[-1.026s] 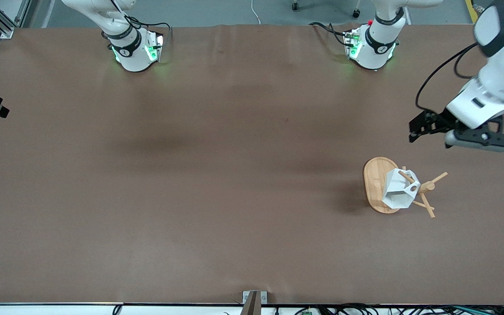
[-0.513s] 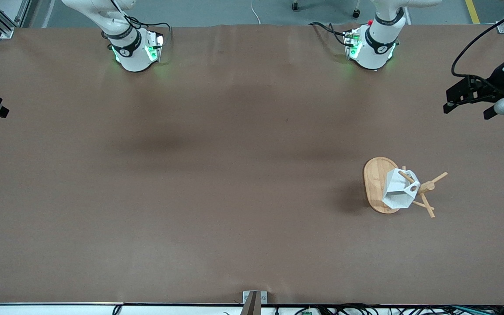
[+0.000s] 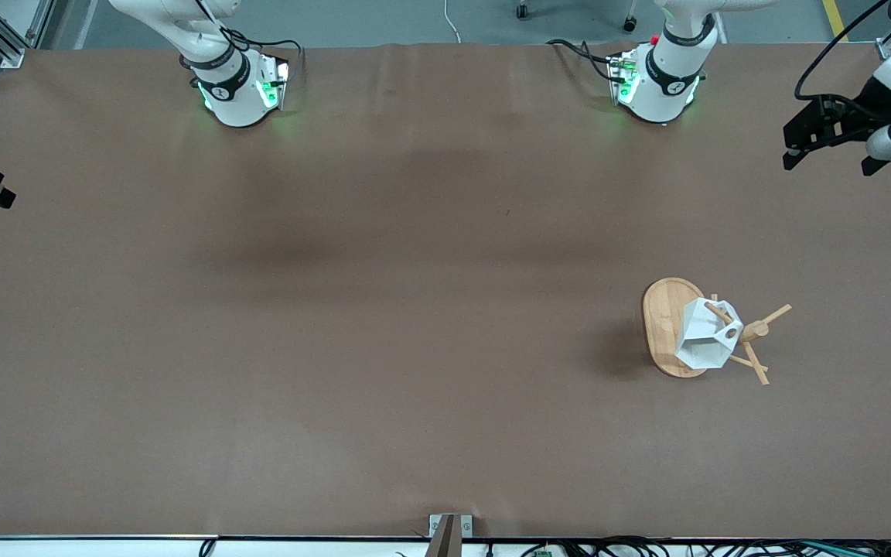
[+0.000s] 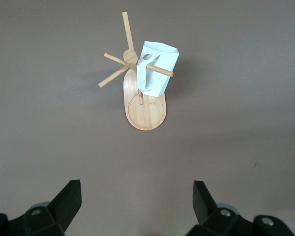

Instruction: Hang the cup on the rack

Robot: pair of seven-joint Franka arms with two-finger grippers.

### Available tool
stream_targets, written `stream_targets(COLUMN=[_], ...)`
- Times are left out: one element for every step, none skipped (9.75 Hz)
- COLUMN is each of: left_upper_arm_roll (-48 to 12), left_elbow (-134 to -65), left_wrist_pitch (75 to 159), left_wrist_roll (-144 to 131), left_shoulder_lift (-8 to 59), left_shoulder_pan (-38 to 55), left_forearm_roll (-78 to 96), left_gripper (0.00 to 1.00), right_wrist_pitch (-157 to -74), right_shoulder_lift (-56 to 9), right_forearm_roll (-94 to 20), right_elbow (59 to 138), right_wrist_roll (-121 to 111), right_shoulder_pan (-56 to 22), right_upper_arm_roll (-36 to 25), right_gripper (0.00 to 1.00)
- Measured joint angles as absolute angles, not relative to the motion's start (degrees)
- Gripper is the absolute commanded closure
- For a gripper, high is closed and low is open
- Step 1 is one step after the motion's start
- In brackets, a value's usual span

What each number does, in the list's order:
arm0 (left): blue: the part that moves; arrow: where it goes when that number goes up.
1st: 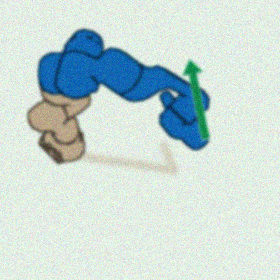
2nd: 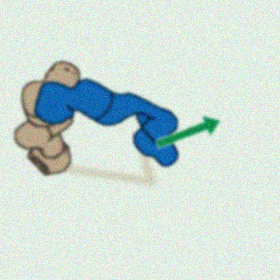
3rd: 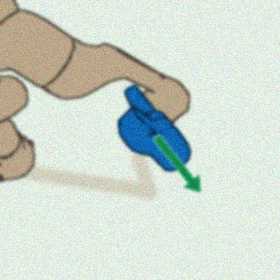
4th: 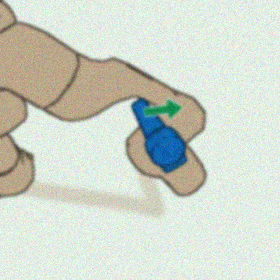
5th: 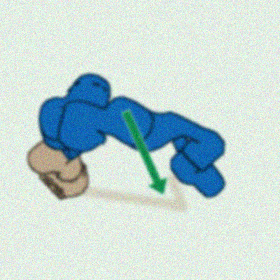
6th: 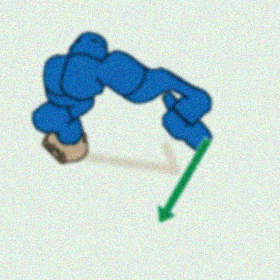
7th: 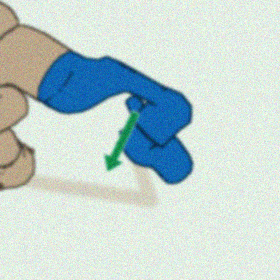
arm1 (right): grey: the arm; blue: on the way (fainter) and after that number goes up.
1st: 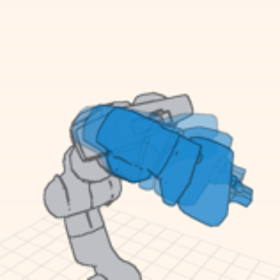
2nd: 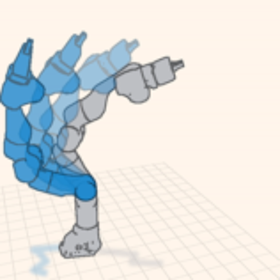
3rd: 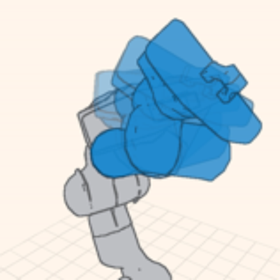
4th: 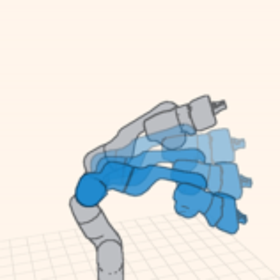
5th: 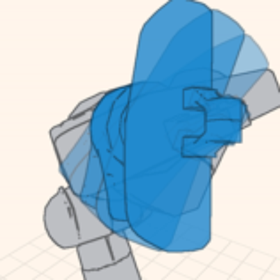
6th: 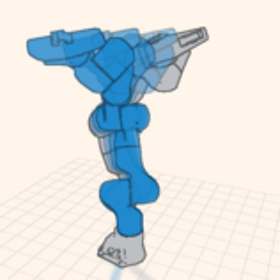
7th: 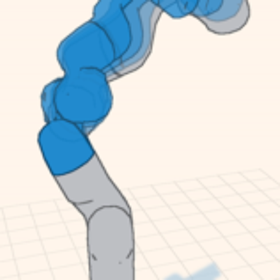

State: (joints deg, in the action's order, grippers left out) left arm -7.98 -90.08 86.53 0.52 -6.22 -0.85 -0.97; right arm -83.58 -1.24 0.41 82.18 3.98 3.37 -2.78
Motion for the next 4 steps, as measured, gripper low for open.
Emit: stream_targets(left_upper_arm_roll=[-7.98, -7.97, -7.98, -7.98], left_elbow=[-90.35, -90.53, -90.54, -90.54], left_wrist_pitch=[86.53, 86.53, 86.53, 86.53], left_wrist_roll=[0.53, 0.53, 0.53, 0.53], left_shoulder_lift=[-6.28, -6.27, -6.28, -6.28], left_shoulder_pan=[-0.91, -0.99, -0.99, -0.99], left_forearm_roll=[-0.98, -0.98, -0.98, -0.98], left_gripper=[0.00, 0.00, 0.00, 0.00], right_wrist_pitch=[-83.58, -83.58, -83.58, -83.58], right_shoulder_lift=[-1.24, -1.24, -1.24, -1.24], right_forearm_roll=[0.41, 0.41, 0.41, 0.41], right_elbow=[82.18, 82.18, 82.18, 82.18], right_wrist_roll=[3.98, 3.98, 3.98, 3.98], right_shoulder_pan=[3.37, 3.37, 3.37, 3.37], right_upper_arm_roll=[-2.78, -2.78, -2.79, -2.80], right_gripper=[0.00, 0.00, 0.00, 0.00])
